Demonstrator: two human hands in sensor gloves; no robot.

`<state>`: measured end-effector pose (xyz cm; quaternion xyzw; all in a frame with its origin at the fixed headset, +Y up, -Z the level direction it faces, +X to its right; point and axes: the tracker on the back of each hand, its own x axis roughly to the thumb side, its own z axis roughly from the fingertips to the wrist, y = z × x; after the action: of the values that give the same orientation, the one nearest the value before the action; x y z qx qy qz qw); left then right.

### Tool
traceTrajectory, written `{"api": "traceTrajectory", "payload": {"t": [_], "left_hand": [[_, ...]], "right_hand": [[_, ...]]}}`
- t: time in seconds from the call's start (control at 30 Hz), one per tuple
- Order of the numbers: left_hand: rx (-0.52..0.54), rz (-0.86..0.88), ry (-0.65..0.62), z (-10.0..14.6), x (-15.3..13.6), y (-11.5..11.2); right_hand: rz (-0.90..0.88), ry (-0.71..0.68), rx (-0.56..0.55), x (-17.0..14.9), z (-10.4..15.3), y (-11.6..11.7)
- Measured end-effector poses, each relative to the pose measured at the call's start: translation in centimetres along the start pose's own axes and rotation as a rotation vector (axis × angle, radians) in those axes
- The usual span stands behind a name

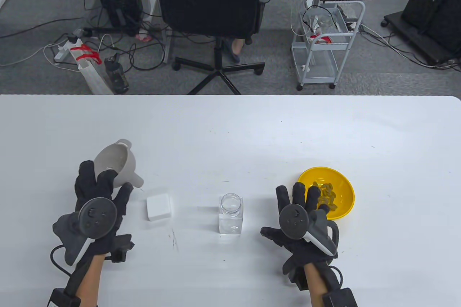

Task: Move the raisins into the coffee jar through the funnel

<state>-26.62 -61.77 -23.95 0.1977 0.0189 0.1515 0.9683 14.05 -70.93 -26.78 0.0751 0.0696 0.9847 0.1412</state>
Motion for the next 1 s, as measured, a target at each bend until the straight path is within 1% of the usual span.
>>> {"api": "traceTrajectory", "payload": {"t": [0.17, 0.23, 0.3, 0.43, 0.53, 0.63, 0.8, 0.9, 1.0], "left_hand": [[0.021, 0.097, -0.206, 1.2, 5.7, 0.8], [0.008, 0.129, -0.317, 1.8, 7.8, 0.8], [-0.007, 0.151, -0.404, 2.5, 10.0, 0.4], [-0.052, 0.143, -0.495, 3.5, 12.8, -0.9], [-0.074, 0.112, -0.514, 3.7, 13.8, -1.9], [-0.054, 0.048, -0.531, 3.9, 14.3, -2.5], [-0.047, -0.035, -0.56, 4.1, 14.7, -3.5], [-0.024, -0.066, -0.564, 4.3, 14.8, -3.8], [-0.033, -0.091, -0.568, 4.2, 14.8, -4.2]], "right_hand": [[-0.006, 0.002, -0.001, -0.1, 0.0, 0.0], [-0.009, 0.003, -0.002, -0.2, 0.0, 0.0], [-0.011, 0.003, -0.002, -0.2, 0.0, -0.1], [-0.015, 0.003, -0.003, -0.3, 0.1, -0.1], [-0.019, 0.002, -0.004, -0.4, 0.1, -0.1], [-0.02, 0.002, -0.002, -0.4, 0.0, -0.1], [-0.016, 0.001, 0.004, -0.4, 0.0, 0.0], [-0.014, 0.0, 0.005, -0.3, 0.0, 0.0], [-0.011, 0.0, 0.008, -0.3, 0.1, 0.0]]}}
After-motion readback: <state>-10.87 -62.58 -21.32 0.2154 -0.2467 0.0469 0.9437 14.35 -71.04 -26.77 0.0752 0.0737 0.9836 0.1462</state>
